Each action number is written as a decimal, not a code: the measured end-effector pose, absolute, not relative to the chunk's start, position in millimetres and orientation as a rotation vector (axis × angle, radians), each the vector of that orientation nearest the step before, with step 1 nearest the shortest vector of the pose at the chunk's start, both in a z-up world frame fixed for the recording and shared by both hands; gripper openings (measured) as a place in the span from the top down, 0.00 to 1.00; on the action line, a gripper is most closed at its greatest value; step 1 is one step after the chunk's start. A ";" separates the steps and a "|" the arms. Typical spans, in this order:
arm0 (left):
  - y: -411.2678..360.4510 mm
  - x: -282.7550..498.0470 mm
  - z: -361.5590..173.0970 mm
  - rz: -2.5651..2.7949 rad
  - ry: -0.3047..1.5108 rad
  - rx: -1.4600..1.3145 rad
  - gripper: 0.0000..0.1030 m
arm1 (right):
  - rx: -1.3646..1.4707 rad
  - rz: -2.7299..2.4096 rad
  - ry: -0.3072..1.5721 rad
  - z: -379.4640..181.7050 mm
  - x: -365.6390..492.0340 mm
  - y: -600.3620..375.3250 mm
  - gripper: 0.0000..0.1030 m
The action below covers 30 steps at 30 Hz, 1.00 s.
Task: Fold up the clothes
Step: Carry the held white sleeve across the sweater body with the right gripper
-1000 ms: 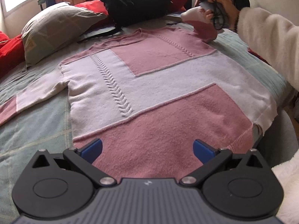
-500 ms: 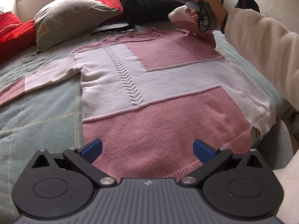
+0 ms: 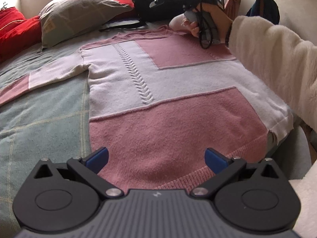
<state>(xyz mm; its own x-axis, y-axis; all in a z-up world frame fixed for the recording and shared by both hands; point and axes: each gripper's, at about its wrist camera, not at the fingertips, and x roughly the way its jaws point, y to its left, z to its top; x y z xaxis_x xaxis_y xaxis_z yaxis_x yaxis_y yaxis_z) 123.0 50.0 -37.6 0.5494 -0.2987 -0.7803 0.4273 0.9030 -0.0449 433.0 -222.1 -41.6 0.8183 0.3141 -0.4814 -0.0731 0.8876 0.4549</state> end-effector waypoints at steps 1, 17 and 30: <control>49.6 123.0 -37.6 -0.430 0.891 0.160 0.01 | 0.440 0.215 0.588 -45.9 432.8 -221.9 0.00; 42.4 117.7 -31.2 -0.416 0.857 0.212 0.01 | 0.620 0.243 0.673 -84.8 411.1 -258.4 0.00; 29.3 116.1 -42.1 -0.444 0.872 0.315 0.01 | 0.636 0.253 0.591 -66.0 421.0 -274.8 0.00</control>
<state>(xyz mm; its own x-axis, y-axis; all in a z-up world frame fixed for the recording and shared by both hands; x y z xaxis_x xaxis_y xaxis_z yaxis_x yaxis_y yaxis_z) 116.1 29.3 -42.1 0.5620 -0.2447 -0.7901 0.4956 0.8644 0.0848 421.0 -274.8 -66.0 0.8071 0.3952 -0.4387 -0.0443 0.7814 0.6225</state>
